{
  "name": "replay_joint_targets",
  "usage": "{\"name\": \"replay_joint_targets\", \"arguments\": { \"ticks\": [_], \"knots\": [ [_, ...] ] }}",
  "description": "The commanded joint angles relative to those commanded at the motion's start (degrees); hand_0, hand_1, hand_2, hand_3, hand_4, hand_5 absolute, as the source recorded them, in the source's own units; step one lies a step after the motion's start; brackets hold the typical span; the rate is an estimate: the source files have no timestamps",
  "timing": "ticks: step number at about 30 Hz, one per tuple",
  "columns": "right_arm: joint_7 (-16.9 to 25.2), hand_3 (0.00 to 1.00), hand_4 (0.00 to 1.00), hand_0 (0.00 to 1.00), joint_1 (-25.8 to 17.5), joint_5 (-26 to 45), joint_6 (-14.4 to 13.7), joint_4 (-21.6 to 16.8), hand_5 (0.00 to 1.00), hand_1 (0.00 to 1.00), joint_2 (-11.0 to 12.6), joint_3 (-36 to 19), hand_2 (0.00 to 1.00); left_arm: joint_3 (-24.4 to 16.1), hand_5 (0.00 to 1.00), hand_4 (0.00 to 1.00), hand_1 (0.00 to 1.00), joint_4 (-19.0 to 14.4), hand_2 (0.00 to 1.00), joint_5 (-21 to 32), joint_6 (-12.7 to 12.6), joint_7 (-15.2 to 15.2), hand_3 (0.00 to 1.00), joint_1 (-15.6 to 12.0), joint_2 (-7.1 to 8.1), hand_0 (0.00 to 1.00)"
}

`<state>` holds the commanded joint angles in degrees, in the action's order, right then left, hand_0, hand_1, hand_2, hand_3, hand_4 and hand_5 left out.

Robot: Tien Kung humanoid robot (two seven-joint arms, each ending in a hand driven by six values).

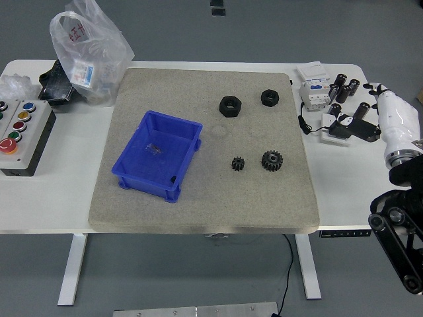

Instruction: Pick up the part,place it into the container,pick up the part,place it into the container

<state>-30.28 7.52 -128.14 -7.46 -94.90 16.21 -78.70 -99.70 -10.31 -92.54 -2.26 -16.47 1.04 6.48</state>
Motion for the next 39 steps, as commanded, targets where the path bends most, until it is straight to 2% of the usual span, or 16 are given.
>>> {"name": "replay_joint_targets", "arguments": {
  "ticks": [12,17,21,23,26,27,31,34,39],
  "knots": [
    [0.2,0.836,0.884,0.337,-0.2,0.0,-0.3,0.1,0.543,0.655,-0.2,-0.6,0.812,-0.2,0.269,0.637,0.631,0.0,0.603,-0.1,-0.1,0.0,0.632,0.0,-0.16,0.607],
    [-1.2,0.836,0.882,0.332,0.3,-0.8,1.1,0.3,0.539,0.653,0.9,0.2,0.812,-0.3,0.270,0.637,0.631,0.0,0.604,-0.1,-0.1,0.1,0.632,0.0,-0.18,0.608],
    [-5.3,0.848,0.879,0.322,2.8,-1.9,5.4,1.0,0.522,0.638,3.0,3.6,0.825,-0.5,0.270,0.637,0.631,0.0,0.604,-0.3,-0.1,-0.1,0.631,-0.1,-0.20,0.607],
    [-6.7,0.848,0.879,0.322,4.8,-1.9,8.5,1.7,0.522,0.638,3.8,6.4,0.825,-0.7,0.270,0.637,0.631,0.0,0.604,-0.4,-0.2,-0.2,0.631,-0.1,-0.22,0.607],
    [-6.7,0.848,0.879,0.322,7.2,-1.8,12.8,3.1,0.522,0.638,3.8,10.1,0.825,-0.6,0.270,0.637,0.631,0.0,0.604,-0.4,-0.2,-0.2,0.631,0.1,-0.24,0.607],
    [-6.7,0.863,0.885,0.322,8.0,-1.5,14.3,3.6,0.510,0.650,3.7,11.5,0.853,-0.4,0.271,0.637,0.631,0.0,0.604,-0.2,-0.1,-0.2,0.631,0.2,-0.25,0.607],
    [-6.7,0.863,0.885,0.322,10.0,0.4,19.0,5.4,0.510,0.650,2.9,16.4,0.853,-0.2,0.271,0.637,0.631,0.0,0.604,0.0,-0.1,-0.1,0.631,0.3,-0.25,0.607],
    [-6.7,0.867,0.883,0.318,11.5,1.5,20.4,6.6,0.508,0.645,2.2,20.0,0.852,-0.4,0.271,0.637,0.631,0.0,0.604,-0.2,-0.2,-0.2,0.631,0.3,-0.23,0.608],
    [-6.7,0.868,0.885,0.302,13.6,3.0,20.3,8.8,0.507,0.633,0.5,25.0,0.849,-0.3,0.272,0.638,0.631,0.0,0.603,-0.3,-0.1,-0.2,0.631,0.4,-0.24,0.607]
  ]
}}
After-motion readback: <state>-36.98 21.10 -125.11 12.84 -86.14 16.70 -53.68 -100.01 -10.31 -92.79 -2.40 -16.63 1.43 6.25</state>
